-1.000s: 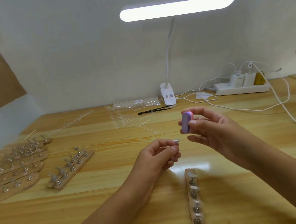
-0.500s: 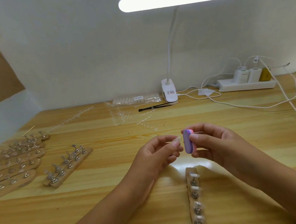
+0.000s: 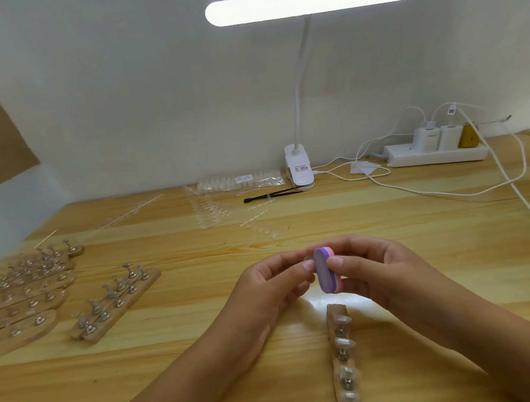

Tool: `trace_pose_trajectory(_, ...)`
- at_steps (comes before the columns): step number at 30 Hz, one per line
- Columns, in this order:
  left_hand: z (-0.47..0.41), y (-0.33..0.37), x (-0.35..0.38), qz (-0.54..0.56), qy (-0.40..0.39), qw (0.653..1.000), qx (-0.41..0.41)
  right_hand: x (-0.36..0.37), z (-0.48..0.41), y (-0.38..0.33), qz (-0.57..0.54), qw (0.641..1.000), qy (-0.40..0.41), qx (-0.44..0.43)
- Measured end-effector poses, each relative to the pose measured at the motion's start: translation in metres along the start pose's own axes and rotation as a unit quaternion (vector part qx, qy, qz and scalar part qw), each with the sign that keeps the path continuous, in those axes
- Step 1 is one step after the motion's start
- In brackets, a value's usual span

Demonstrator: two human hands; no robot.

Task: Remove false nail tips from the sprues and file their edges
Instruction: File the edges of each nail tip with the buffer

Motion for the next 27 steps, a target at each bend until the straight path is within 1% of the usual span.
trace_pose_trajectory(4, -0.001, 0.0, 0.0, 0.003, 0.003, 1.0, 0.0, 0.0, 0.0, -0.002, -0.035, 0.999, -0.012, -0.004)
trace_pose_trajectory(7, 0.0, 0.003, 0.0, -0.014, 0.006, 1.0, 0.02, 0.001, 0.001, -0.003, -0.05, 0.999, -0.02, 0.003)
trace_pose_trajectory(8, 0.0, 0.005, -0.001, -0.047, 0.011, 0.998, 0.037, 0.002, 0.001, -0.002, -0.05, 0.998, -0.025, 0.006)
trace_pose_trajectory(10, 0.0, 0.011, -0.006, -0.145, 0.024, 0.986, 0.079, 0.003, 0.001, -0.001, -0.059, 0.998, -0.038, 0.009)
trace_pose_trajectory(12, 0.002, 0.018, -0.007, -0.194, 0.026, 0.973, 0.126, 0.003, 0.0, 0.0, -0.101, 0.994, -0.048, 0.012)
trace_pose_trajectory(15, 0.003, 0.021, -0.005, -0.188, 0.016, 0.972, 0.142, 0.003, -0.002, 0.001, -0.161, 0.984, -0.068, 0.021)
trace_pose_trajectory(20, 0.003, 0.019, -0.002, -0.174, 0.001, 0.976, 0.128, 0.003, -0.002, 0.002, -0.179, 0.977, -0.113, 0.038)
trace_pose_trajectory(23, 0.004, 0.018, 0.0, -0.158, -0.003, 0.98, 0.12, 0.004, -0.003, 0.003, -0.185, 0.973, -0.126, 0.045)
trace_pose_trajectory(25, 0.004, 0.017, 0.0, -0.16, -0.004, 0.98, 0.115, 0.003, -0.004, 0.003, -0.189, 0.974, -0.116, 0.039)
trace_pose_trajectory(27, 0.003, 0.017, 0.0, -0.162, -0.004, 0.981, 0.108, -0.001, -0.006, 0.002, -0.173, 0.982, -0.068, 0.019)
Point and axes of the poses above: each hand's wrist, its own z-axis away from the middle knuckle, its own x-axis out of the palm, y = z × x, the point moved 6 cm from there along -z, towards the middle knuckle, and after that the axes turned 12 degrees about x, right-handed, at the moved point
